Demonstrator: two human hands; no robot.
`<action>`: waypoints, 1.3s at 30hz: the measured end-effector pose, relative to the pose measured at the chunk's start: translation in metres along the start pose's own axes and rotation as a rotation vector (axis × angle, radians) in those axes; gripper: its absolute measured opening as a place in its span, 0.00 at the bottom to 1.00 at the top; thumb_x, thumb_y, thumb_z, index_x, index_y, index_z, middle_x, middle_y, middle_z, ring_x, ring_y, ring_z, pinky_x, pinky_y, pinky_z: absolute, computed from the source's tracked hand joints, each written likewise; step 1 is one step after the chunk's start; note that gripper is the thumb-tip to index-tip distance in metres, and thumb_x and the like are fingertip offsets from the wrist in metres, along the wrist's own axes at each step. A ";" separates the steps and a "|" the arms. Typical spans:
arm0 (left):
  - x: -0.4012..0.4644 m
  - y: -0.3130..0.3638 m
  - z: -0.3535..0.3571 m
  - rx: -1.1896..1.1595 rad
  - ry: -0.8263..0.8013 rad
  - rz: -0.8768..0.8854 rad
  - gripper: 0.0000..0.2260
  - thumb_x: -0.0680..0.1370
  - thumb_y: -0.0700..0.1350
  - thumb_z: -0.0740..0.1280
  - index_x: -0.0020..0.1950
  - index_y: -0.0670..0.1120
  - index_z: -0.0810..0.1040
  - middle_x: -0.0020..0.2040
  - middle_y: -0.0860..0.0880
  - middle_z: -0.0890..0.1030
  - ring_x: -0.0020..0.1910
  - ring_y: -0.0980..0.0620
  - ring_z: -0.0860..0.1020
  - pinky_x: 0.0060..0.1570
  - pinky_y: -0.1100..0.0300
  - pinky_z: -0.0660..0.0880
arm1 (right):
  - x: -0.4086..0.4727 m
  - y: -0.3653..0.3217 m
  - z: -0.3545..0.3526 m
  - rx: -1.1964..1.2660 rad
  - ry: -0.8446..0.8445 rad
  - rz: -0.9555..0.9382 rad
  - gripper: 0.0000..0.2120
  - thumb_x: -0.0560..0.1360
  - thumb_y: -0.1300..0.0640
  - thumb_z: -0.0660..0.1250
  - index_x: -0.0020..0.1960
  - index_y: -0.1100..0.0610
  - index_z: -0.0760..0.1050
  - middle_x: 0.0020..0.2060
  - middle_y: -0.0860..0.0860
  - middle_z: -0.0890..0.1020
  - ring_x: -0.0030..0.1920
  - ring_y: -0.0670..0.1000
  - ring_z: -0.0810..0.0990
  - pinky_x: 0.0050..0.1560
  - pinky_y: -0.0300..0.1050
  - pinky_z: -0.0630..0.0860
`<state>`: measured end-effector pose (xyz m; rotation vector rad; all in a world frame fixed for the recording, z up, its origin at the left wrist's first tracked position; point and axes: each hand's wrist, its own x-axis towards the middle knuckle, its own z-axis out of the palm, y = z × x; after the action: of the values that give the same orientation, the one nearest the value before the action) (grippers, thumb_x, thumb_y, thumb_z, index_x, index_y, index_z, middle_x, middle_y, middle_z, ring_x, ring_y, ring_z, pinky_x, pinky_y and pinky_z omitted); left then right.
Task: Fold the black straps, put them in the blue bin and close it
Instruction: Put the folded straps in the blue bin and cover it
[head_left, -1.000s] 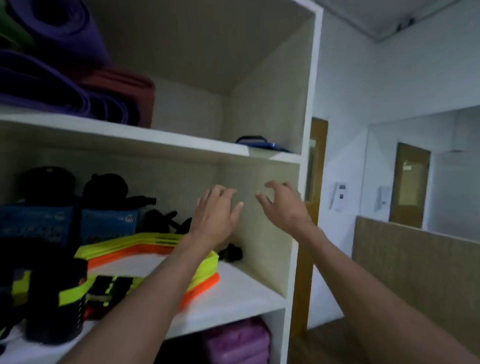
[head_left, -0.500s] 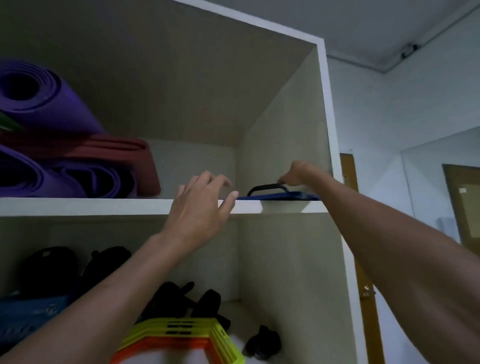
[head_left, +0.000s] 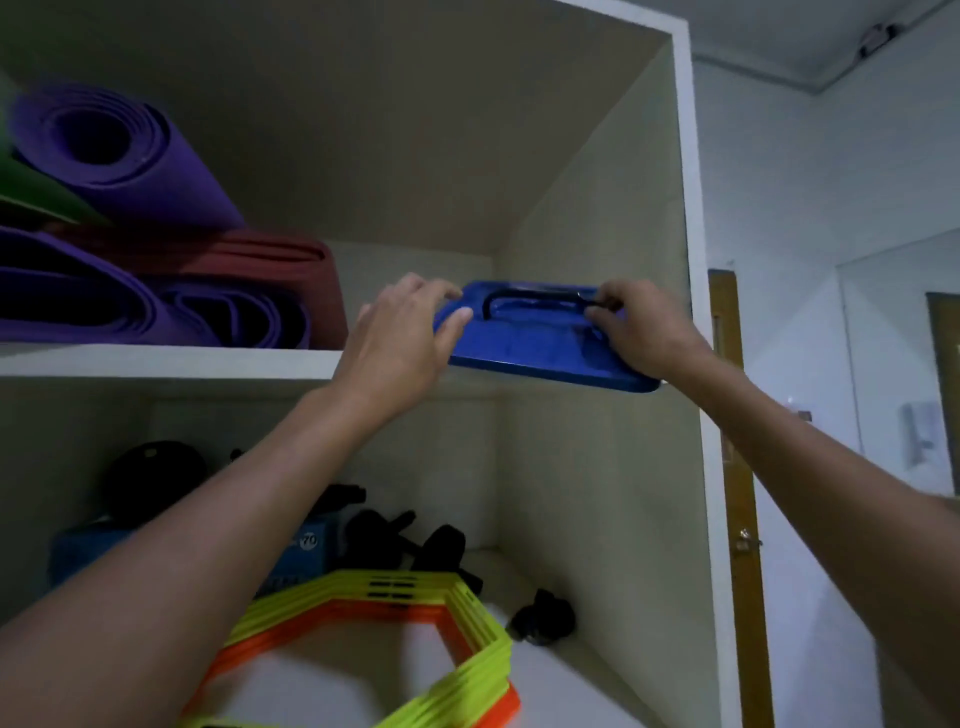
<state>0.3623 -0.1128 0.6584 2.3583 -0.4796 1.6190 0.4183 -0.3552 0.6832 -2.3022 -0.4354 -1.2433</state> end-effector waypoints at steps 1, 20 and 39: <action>-0.007 0.001 -0.009 -0.026 -0.021 0.011 0.18 0.79 0.54 0.60 0.65 0.47 0.74 0.60 0.44 0.77 0.60 0.44 0.74 0.61 0.49 0.69 | -0.022 -0.011 -0.006 0.023 0.049 -0.068 0.10 0.81 0.53 0.61 0.52 0.57 0.78 0.46 0.55 0.81 0.46 0.57 0.78 0.49 0.57 0.77; -0.627 -0.011 -0.006 -0.009 -0.565 -0.716 0.23 0.80 0.61 0.50 0.49 0.48 0.79 0.49 0.49 0.77 0.45 0.48 0.78 0.51 0.54 0.73 | -0.606 -0.028 0.216 0.417 -0.732 0.098 0.26 0.81 0.37 0.48 0.55 0.54 0.77 0.57 0.49 0.80 0.69 0.49 0.71 0.66 0.47 0.68; -0.656 -0.066 0.074 -0.002 -0.604 -1.702 0.48 0.63 0.70 0.70 0.73 0.44 0.60 0.69 0.40 0.71 0.63 0.40 0.73 0.61 0.44 0.73 | -0.611 -0.005 0.310 0.123 -0.852 0.855 0.50 0.69 0.30 0.66 0.79 0.53 0.48 0.75 0.59 0.64 0.73 0.59 0.65 0.73 0.59 0.60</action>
<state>0.2345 0.0061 0.0186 1.9023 1.1503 0.1040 0.3021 -0.2092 0.0240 -2.3747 0.2160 0.1801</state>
